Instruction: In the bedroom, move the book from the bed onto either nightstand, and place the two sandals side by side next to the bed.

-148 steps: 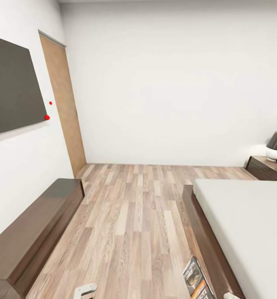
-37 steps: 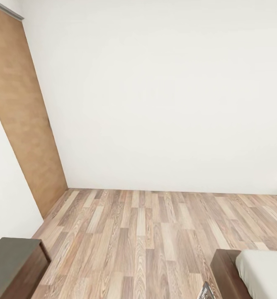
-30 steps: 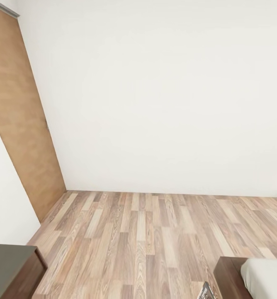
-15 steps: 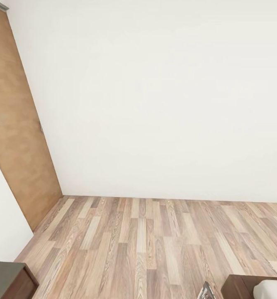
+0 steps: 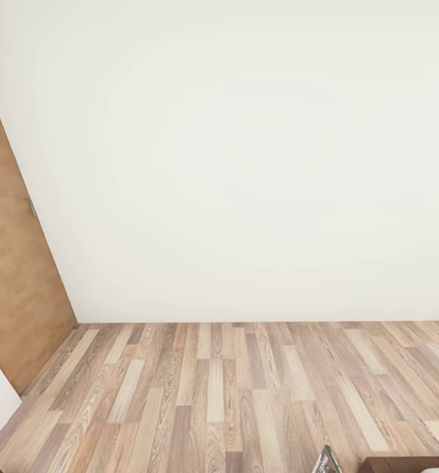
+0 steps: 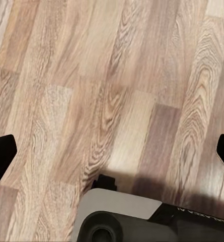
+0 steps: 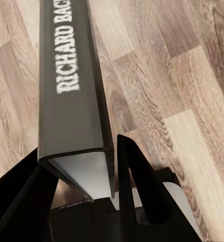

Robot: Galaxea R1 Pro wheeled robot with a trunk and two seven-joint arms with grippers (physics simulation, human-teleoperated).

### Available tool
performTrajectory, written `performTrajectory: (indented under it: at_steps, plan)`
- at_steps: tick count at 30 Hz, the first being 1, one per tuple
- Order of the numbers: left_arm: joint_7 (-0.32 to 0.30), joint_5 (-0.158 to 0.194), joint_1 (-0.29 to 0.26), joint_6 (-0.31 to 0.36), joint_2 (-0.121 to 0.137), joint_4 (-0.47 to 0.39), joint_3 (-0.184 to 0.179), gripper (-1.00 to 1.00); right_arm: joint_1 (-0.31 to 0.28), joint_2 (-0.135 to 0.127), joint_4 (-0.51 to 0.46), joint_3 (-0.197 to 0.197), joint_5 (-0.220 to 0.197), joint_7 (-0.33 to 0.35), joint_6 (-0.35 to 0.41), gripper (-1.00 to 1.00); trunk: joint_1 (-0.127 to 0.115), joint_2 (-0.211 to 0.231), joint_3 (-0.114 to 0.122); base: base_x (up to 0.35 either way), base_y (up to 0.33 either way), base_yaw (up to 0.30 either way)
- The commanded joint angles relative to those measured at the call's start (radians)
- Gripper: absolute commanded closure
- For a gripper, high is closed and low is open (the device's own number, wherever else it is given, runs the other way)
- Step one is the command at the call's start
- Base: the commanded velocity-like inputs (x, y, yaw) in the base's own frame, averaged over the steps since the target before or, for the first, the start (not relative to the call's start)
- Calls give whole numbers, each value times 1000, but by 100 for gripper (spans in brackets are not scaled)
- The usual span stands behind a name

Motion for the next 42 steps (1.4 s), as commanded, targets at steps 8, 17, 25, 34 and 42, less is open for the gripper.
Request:
performTrajectory:
  at_steps: [8,17,25,34,42]
  plan:
    - [1,1,-1,-3,0,1,2,-100,-2,1,4,7,-7,7,-6,100,1,-2,-2,332,0,-15]
    - [1,2,-1,-3,-1,1,3,-100,-2,1,4,7,-7,7,-6,100,1,-2,-2,332,0,-1]
    - [1,1,-1,-3,-1,1,3,-100,-2,-1,4,7,-7,8,-6,100,1,-2,-2,332,0,0]
    - [1,1,-1,-3,-2,1,2,-100,-2,-2,4,7,-7,8,-6,100,1,-2,-2,332,0,0]
    - [1,2,-1,-3,-2,1,2,-100,-2,-2,3,7,-7,8,-6,100,1,-2,-2,332,0,0]
